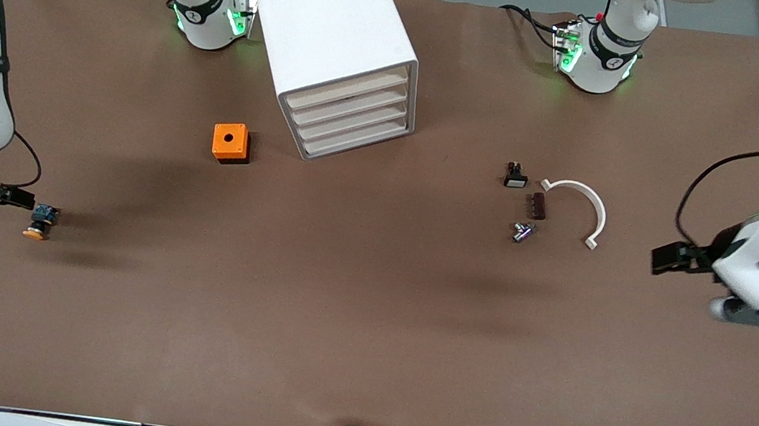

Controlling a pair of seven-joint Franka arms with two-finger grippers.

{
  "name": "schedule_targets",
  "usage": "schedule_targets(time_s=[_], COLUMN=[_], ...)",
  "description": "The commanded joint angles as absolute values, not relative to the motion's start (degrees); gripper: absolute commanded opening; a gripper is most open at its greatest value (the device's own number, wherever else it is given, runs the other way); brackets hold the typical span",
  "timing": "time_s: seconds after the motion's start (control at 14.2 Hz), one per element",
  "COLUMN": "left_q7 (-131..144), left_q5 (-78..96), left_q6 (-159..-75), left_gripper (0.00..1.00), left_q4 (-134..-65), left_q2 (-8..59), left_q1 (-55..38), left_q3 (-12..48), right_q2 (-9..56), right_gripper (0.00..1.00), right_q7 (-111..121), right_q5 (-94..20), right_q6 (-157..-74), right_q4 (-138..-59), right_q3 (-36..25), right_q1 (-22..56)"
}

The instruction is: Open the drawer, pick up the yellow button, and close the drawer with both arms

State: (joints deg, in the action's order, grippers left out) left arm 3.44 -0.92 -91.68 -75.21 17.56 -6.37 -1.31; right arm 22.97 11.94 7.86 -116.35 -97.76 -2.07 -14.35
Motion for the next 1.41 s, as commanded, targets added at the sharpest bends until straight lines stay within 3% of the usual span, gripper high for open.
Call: schedule_targets(time_s=[0.0, 0.42, 0.92, 1.34], left_q7=[3.60, 4.13, 4.75, 4.83], left_q5=[-2.11, -1.50, -0.35, -0.61], left_q6=[-88.34, -84.56, -84.37, -84.37], left_gripper=[1.00, 1.00, 1.00, 1.00], left_q4=[-77.08, -77.52, -77.96, -78.31], left_q2=[12.84, 6.60, 5.80, 5.89], left_q1=[-7.21, -3.96, -2.99, -2.90], left_q3=[-2.02, 1.12, 1.76, 1.76], right_q2=[18.12, 11.61, 6.16, 4.66], right_gripper=[1.00, 1.00, 1.00, 1.00], right_q7=[8.80, 1.24, 0.01, 0.09], right_q5=[5.90, 5.45, 0.97, 0.97], right_q6=[-111.29, -103.11, -98.44, -86.93], right_q4=[-99.23, -99.32, -98.88, -85.54], right_q3=[-2.11, -2.02, -2.02, -2.11], right_q1=[-11.96, -6.07, -4.22, -3.43])
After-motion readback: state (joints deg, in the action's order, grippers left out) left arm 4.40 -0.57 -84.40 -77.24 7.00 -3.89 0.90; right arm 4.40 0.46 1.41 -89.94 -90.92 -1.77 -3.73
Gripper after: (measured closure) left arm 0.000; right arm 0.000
